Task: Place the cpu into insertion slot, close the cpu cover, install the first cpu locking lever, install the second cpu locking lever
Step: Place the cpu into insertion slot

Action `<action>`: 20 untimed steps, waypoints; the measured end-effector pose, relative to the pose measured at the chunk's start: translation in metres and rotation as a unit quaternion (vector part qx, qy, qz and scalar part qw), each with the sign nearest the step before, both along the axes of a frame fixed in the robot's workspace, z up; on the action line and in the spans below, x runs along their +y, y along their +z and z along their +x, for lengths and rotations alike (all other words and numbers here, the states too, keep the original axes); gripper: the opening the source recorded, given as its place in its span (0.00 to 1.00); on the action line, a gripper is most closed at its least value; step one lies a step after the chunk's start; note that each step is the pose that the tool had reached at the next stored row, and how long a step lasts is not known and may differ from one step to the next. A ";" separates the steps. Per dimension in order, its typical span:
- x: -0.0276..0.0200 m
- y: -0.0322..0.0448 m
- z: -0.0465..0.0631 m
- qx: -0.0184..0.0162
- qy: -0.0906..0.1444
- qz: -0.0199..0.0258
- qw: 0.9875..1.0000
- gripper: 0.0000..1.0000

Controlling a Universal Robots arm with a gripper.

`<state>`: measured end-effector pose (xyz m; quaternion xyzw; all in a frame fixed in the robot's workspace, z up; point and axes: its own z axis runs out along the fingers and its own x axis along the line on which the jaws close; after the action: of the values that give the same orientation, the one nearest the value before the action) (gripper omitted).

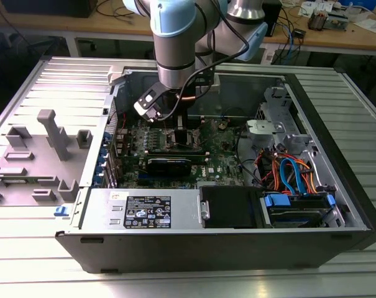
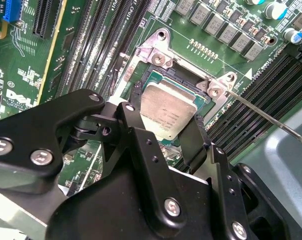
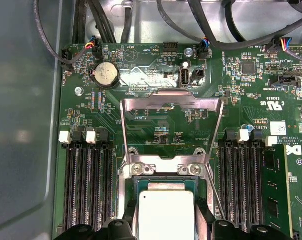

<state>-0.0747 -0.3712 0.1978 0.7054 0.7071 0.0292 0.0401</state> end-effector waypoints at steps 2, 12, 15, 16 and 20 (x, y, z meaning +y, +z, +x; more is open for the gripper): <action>0.0001 0.0000 0.000 0.000 0.000 0.000 1.000 0.55; 0.0003 0.0000 0.000 0.000 0.000 0.000 1.000 0.55; 0.0007 -0.0005 0.000 0.000 0.000 0.001 1.000 0.56; 0.0006 -0.0004 0.000 0.000 0.000 0.000 1.000 0.61; 0.0005 0.0000 0.000 0.000 0.000 0.000 1.000 0.61</action>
<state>-0.0747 -0.3707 0.1978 0.7054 0.7070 0.0292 0.0401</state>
